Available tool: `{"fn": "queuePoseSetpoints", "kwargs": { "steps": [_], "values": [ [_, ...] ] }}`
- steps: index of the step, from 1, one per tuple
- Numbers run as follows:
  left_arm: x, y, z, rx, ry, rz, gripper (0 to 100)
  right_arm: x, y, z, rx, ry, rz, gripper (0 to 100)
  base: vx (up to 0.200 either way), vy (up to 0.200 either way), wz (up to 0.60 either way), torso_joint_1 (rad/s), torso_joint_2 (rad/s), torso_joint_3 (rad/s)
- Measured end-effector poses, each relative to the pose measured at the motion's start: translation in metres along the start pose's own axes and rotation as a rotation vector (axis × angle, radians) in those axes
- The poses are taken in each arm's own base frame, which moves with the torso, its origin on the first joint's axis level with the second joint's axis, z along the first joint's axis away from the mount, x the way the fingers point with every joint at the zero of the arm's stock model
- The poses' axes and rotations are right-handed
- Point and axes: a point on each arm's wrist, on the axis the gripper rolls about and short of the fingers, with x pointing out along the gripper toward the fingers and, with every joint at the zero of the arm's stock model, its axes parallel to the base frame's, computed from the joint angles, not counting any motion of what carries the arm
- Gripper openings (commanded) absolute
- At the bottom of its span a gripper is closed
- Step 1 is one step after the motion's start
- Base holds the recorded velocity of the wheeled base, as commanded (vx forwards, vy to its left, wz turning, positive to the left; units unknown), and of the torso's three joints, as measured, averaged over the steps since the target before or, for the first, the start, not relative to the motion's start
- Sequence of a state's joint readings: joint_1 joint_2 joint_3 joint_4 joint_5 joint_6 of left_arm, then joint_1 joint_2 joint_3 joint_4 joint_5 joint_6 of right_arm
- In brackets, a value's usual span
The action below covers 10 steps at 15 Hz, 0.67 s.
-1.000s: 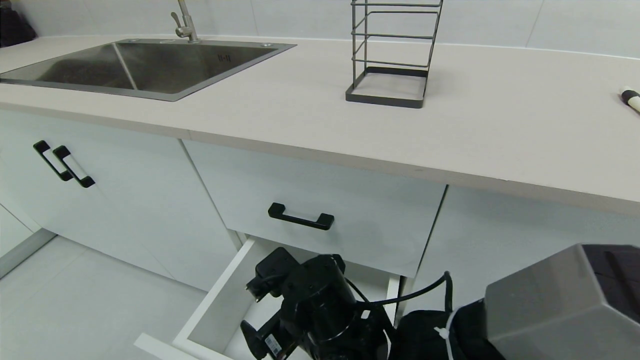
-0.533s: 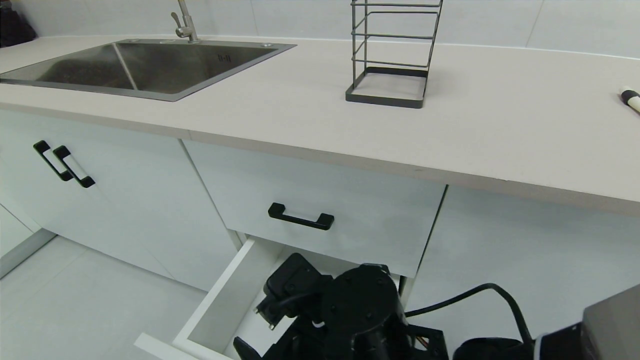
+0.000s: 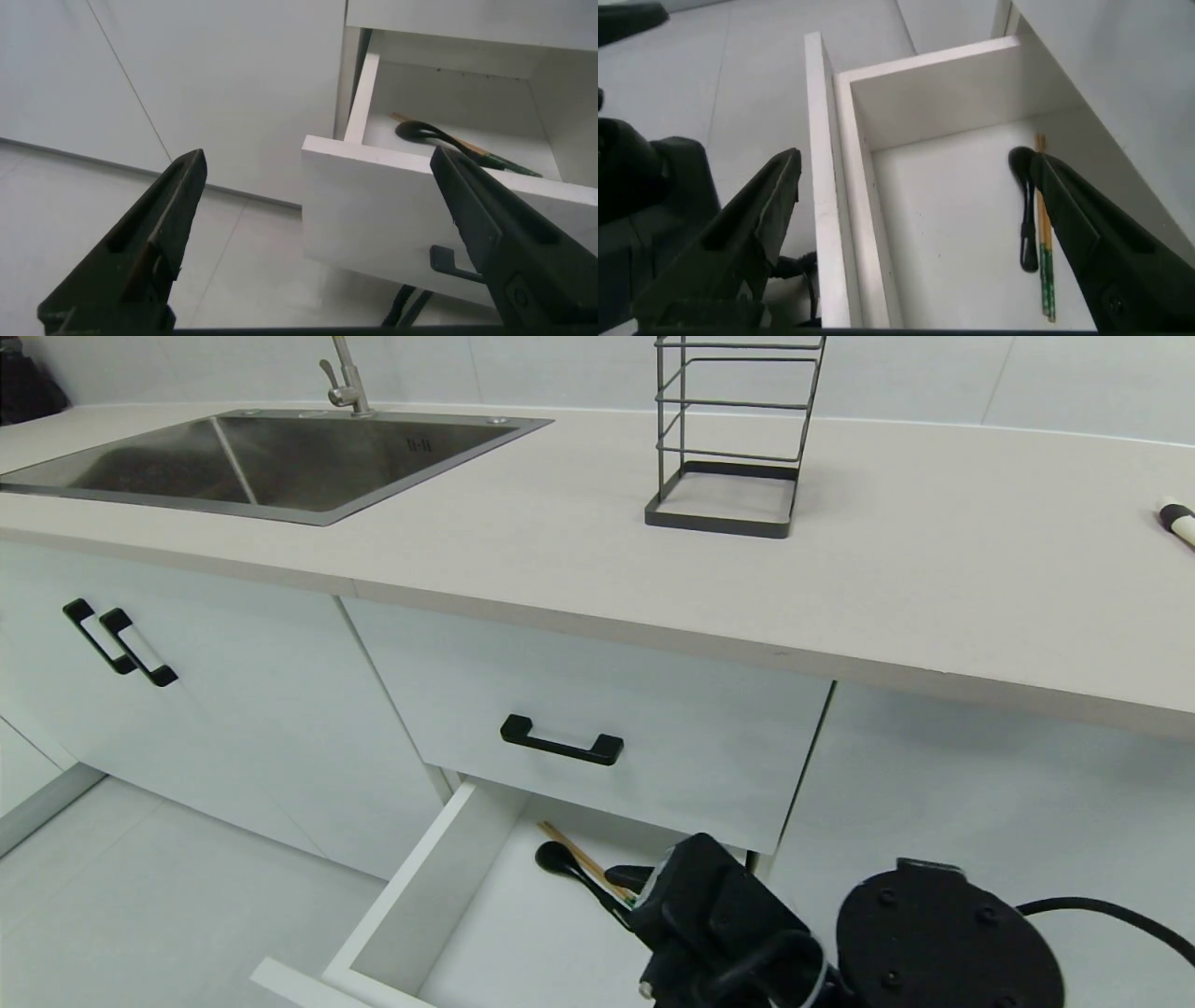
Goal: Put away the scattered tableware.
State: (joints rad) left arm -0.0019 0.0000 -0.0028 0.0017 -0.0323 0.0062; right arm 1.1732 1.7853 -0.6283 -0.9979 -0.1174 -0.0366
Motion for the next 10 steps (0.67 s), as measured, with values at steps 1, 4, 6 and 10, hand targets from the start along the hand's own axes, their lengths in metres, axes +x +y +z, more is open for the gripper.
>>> {"fn": "queuePoseSetpoints", "kwargs": {
  "steps": [1,4,6,10],
  "values": [
    [0.0,0.0,0.0,0.0,0.0,0.0,100,-0.008,-0.002,0.001,0.001,-0.005,0.002,100,0.0,0.0,0.0,0.0,0.0,0.0],
    [0.0,0.0,0.0,0.0,-0.001,0.0,100,-0.038,-0.02,0.0,0.009,-0.012,0.008,100,0.0,0.0,0.0,0.0,0.0,0.0],
    [0.0,0.0,0.0,0.0,0.0,0.001,100,-0.067,-0.03,-0.002,-0.008,-0.021,0.027,100,0.0,0.0,0.0,0.0,0.0,0.0],
    [0.0,0.0,0.0,0.0,0.0,0.001,100,-0.135,-0.05,-0.013,-0.099,-0.053,0.037,100,0.0,0.0,0.0,0.0,0.0,0.0]
  ]
}}
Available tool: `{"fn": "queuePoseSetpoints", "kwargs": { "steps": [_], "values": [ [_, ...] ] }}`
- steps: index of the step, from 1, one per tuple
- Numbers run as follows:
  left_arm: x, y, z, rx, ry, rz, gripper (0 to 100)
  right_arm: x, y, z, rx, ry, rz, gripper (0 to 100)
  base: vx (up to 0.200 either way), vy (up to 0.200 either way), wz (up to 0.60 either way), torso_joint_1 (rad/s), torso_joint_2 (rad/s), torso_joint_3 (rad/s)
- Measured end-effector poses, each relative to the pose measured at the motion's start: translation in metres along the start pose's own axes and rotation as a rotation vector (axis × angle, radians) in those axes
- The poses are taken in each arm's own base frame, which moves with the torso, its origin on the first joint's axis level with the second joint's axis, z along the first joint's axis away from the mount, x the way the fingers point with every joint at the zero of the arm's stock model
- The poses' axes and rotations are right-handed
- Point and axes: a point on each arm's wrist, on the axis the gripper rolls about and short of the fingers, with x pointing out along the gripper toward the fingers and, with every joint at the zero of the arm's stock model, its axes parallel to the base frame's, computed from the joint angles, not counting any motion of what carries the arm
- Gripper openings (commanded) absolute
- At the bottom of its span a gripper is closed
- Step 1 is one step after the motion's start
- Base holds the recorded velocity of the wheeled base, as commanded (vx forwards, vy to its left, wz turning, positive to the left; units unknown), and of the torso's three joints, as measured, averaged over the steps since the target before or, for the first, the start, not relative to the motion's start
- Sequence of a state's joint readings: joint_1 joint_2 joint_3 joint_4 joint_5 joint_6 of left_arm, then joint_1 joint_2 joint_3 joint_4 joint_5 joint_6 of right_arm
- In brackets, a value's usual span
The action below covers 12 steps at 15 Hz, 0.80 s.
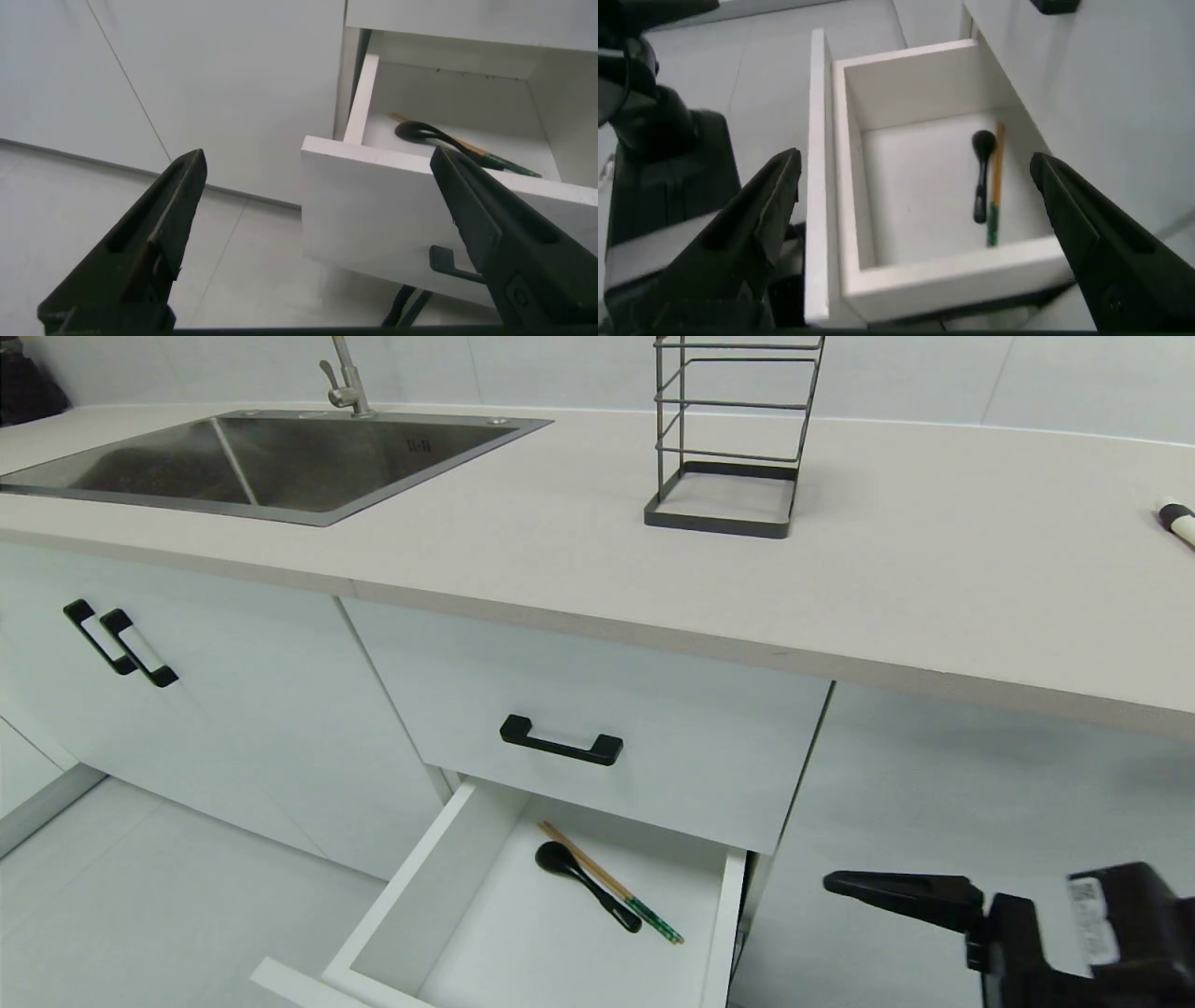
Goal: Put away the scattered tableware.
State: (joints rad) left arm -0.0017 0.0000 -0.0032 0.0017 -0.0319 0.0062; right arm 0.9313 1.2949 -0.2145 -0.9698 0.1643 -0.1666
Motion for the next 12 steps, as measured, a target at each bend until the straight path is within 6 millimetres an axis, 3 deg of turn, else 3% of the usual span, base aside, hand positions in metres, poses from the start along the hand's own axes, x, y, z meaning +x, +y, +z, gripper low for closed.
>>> {"fn": "queuePoseSetpoints", "kwargs": {
  "steps": [5,9,12],
  "values": [
    [0.0,0.0,0.0,0.0,0.0,0.0,100,-0.078,-0.003,-0.011,-0.026,-0.063,-0.157,100,0.0,0.0,0.0,0.0,0.0,0.0],
    [0.0,0.0,0.0,0.0,0.0,0.0,100,-0.121,0.012,-0.03,-0.007,-0.04,-0.236,100,0.0,0.0,0.0,0.0,0.0,0.0],
    [0.0,0.0,0.0,0.001,0.0,0.0,100,-0.145,0.022,-0.03,-0.049,-0.117,-0.416,100,0.0,0.0,0.0,0.0,0.0,0.0]
  ]
}}
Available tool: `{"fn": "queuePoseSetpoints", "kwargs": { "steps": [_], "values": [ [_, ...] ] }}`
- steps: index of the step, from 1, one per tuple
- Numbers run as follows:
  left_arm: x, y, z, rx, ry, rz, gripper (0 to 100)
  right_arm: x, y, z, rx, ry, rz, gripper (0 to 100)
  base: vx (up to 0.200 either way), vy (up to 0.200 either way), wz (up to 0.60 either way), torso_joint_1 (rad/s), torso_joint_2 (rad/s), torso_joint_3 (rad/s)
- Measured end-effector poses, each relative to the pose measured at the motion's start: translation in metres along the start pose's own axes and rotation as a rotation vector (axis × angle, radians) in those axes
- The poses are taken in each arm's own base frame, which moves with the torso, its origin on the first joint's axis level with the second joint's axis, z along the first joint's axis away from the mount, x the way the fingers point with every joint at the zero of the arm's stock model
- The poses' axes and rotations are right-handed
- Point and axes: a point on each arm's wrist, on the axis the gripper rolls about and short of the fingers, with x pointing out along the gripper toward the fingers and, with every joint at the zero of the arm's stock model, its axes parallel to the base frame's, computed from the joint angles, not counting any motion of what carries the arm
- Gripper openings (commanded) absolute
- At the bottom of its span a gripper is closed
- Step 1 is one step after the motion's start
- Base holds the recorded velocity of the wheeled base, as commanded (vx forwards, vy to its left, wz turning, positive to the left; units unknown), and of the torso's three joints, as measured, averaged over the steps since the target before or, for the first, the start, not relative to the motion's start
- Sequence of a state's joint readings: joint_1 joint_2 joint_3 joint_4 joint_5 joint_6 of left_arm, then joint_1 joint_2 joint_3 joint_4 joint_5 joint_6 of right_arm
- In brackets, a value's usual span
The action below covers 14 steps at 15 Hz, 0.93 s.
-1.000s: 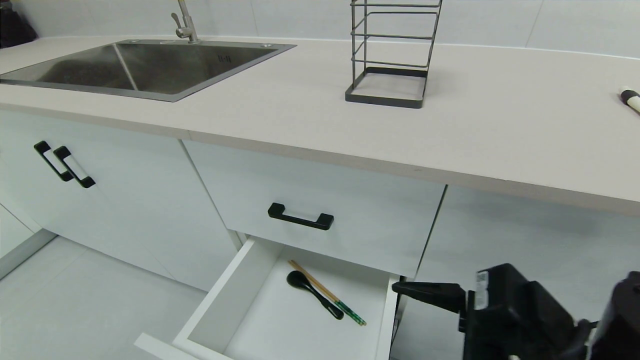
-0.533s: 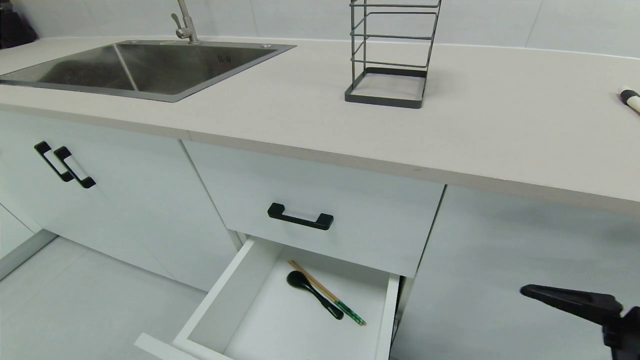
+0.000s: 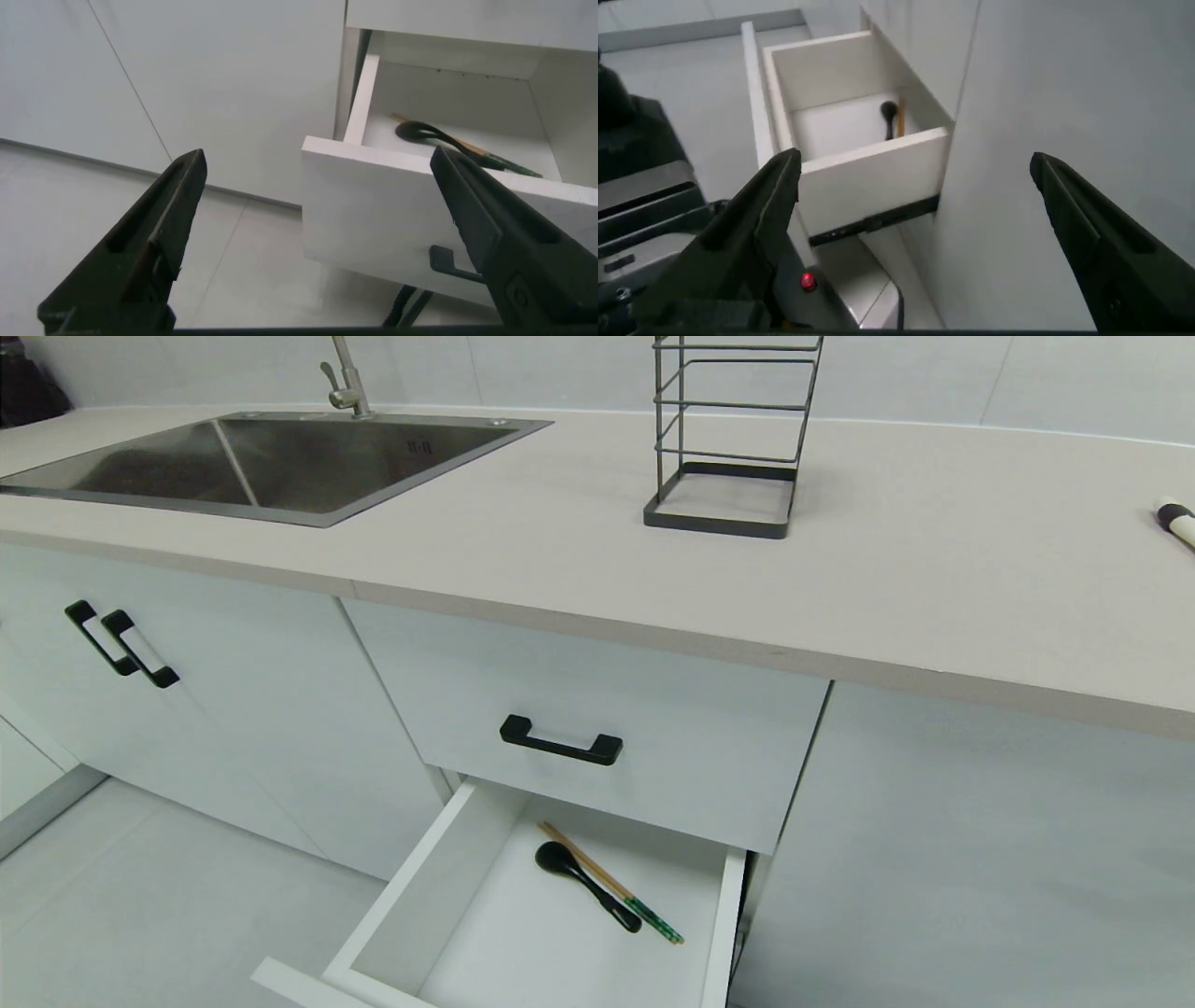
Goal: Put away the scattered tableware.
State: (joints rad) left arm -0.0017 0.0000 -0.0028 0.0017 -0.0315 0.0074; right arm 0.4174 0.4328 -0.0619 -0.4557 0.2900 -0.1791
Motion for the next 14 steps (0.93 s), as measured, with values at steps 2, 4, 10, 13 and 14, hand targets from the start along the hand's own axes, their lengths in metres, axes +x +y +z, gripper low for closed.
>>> {"fn": "queuePoseSetpoints", "kwargs": {
  "steps": [2,4,10,13,14],
  "values": [
    [0.0,0.0,0.0,0.0,-0.001,-0.001,100,-0.015,0.003,0.005,-0.042,-0.071,-0.173,100,0.0,0.0,0.0,0.0,0.0,0.0],
    [0.0,0.0,0.0,0.0,-0.001,0.0,100,-0.027,0.009,0.004,-0.062,-0.107,-0.315,100,0.0,0.0,0.0,0.0,0.0,0.0],
    [-0.005,-0.001,0.022,-0.012,-0.093,-0.037,100,-0.038,0.024,-0.037,0.099,0.003,-0.525,100,0.0,0.0,0.0,0.0,0.0,0.0],
    [-0.004,-0.001,0.061,-0.018,-0.045,-0.112,100,-0.042,0.026,-0.055,0.174,0.124,-0.667,100,0.0,0.0,0.0,0.0,0.0,0.0],
    [0.002,-0.001,0.068,-0.022,0.015,-0.15,100,-0.042,0.026,-0.057,0.181,0.142,-0.7,100,0.0,0.0,0.0,0.0,0.0,0.0]
  ]
}}
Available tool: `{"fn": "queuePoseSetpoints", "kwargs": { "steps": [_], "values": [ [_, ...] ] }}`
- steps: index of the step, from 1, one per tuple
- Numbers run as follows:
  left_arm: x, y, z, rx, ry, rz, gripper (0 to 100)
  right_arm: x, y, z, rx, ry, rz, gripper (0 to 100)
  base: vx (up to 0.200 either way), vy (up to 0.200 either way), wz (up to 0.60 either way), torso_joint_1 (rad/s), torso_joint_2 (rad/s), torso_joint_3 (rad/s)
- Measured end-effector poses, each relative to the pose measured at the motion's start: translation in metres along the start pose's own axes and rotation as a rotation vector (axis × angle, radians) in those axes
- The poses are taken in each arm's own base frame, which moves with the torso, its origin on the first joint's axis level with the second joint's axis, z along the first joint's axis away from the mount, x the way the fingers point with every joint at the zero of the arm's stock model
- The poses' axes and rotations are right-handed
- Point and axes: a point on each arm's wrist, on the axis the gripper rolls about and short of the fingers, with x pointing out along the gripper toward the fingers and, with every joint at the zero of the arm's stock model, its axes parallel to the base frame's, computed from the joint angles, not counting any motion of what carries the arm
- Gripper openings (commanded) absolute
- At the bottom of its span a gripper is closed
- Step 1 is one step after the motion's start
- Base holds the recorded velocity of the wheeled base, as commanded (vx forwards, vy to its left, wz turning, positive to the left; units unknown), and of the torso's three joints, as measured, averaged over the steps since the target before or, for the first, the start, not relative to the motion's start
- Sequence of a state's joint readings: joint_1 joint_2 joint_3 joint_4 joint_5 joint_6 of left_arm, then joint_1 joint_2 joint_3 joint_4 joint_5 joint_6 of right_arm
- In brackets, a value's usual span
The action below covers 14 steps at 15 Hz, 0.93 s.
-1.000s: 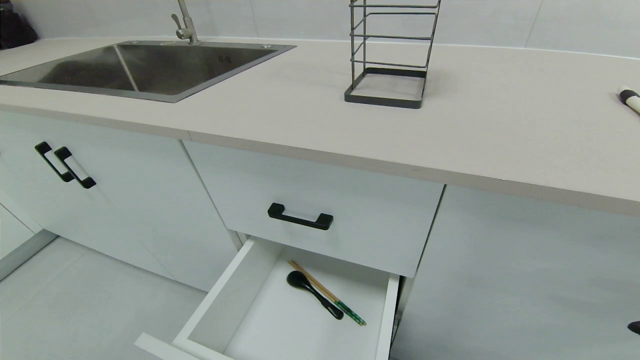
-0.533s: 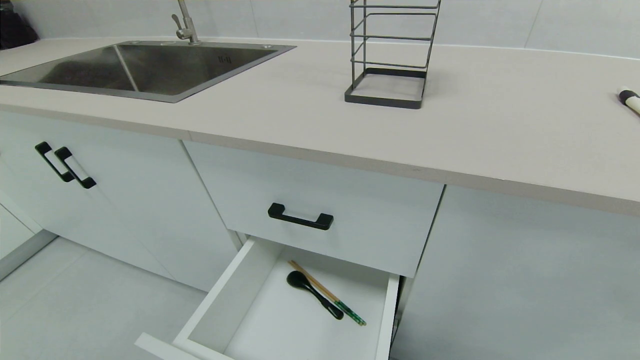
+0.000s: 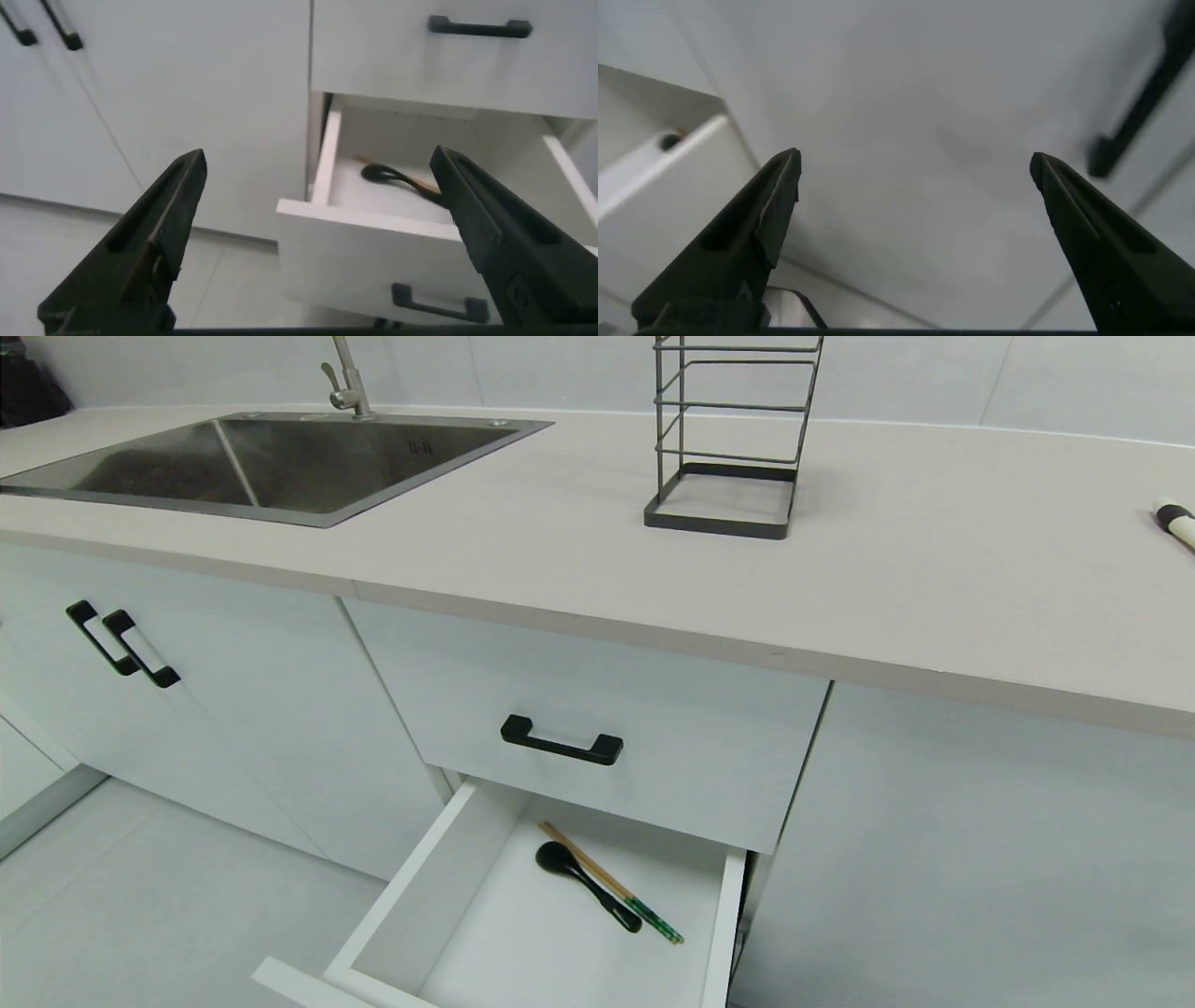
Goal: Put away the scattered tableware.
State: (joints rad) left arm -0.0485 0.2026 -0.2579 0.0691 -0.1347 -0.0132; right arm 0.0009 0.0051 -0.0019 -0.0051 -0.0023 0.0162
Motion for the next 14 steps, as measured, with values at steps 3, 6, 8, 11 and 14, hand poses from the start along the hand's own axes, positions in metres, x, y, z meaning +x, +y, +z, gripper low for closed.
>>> {"fn": "queuePoseSetpoints", "kwargs": {
  "steps": [3,6,8,11,14],
  "values": [
    [0.025,0.002,0.005,-0.026,0.209,-0.113,100,0.0,0.0,-0.001,-0.001,-0.002,-0.003,100,0.0,0.0,0.0,0.0,0.0,0.0],
    [0.035,0.002,-0.013,-0.045,0.467,-0.178,100,0.0,0.0,-0.001,-0.002,-0.003,-0.001,100,0.0,0.0,0.0,0.0,0.0,0.0],
    [0.038,0.001,-0.015,-0.049,0.574,-0.244,100,0.0,0.0,-0.001,-0.002,-0.002,0.0,100,0.0,0.0,0.0,0.0,0.0,0.0],
    [0.051,-0.002,-0.015,-0.065,0.671,-0.314,100,0.0,0.0,-0.001,-0.002,-0.002,0.0,100,0.0,0.0,0.0,0.0,0.0,0.0],
    [0.073,-0.004,-0.017,-0.059,0.757,-0.337,100,0.0,0.0,-0.001,-0.002,-0.001,0.0,100,0.0,0.0,0.0,0.0,0.0,0.0]
  ]
}}
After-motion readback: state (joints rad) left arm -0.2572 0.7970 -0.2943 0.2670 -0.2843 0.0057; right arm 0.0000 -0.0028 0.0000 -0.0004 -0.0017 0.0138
